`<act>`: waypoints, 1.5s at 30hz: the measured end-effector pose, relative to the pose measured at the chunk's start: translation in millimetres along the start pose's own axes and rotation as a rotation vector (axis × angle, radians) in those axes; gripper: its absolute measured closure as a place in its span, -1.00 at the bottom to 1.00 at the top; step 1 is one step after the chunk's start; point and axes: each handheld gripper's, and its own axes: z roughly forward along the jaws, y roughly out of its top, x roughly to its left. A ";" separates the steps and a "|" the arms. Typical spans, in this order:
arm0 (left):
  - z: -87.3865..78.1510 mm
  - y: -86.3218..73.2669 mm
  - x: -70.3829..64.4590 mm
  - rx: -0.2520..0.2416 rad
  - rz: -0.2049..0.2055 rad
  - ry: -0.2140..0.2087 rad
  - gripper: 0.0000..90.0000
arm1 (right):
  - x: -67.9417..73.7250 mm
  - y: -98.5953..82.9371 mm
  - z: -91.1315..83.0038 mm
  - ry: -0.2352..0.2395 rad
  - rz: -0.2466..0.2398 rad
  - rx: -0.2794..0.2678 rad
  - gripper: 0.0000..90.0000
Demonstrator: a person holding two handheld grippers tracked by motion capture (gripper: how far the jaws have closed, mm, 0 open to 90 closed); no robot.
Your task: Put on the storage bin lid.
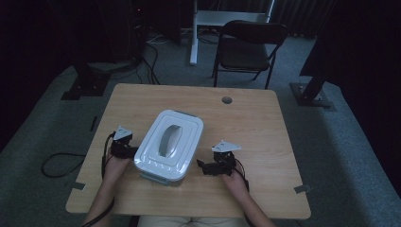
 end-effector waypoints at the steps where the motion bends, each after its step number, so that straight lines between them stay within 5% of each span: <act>1: -0.1 0.2 -3.7 0.005 0.002 0.002 -0.98 | -1.2 -0.6 -0.5 -0.013 0.004 -0.002 -0.70; 5: -0.5 0.4 -18.1 0.019 0.037 0.003 -0.99 | -7.1 -1.9 -2.7 -0.052 0.016 -0.007 -0.69; 11: -0.8 -0.1 -37.8 0.037 0.078 -0.004 -0.99 | -12.7 -3.7 -8.5 -0.040 0.038 -0.042 -0.70; 17: 2.0 0.5 -50.8 0.050 0.096 -0.032 -0.99 | -20.5 -6.2 -14.2 -0.081 0.022 -0.014 -0.70; 28: 21.1 9.9 -83.0 0.075 0.163 -0.071 -0.99 | -50.2 -17.1 -34.2 -0.100 0.060 0.005 -0.69; 35: 33.7 15.6 -93.5 0.067 0.172 -0.078 -0.99 | -65.7 -25.3 -42.0 -0.084 0.075 0.010 -0.67; 45: 38.9 18.3 -106.5 0.084 0.188 -0.105 -0.98 | -76.1 -29.4 -50.3 -0.123 0.072 0.018 -0.67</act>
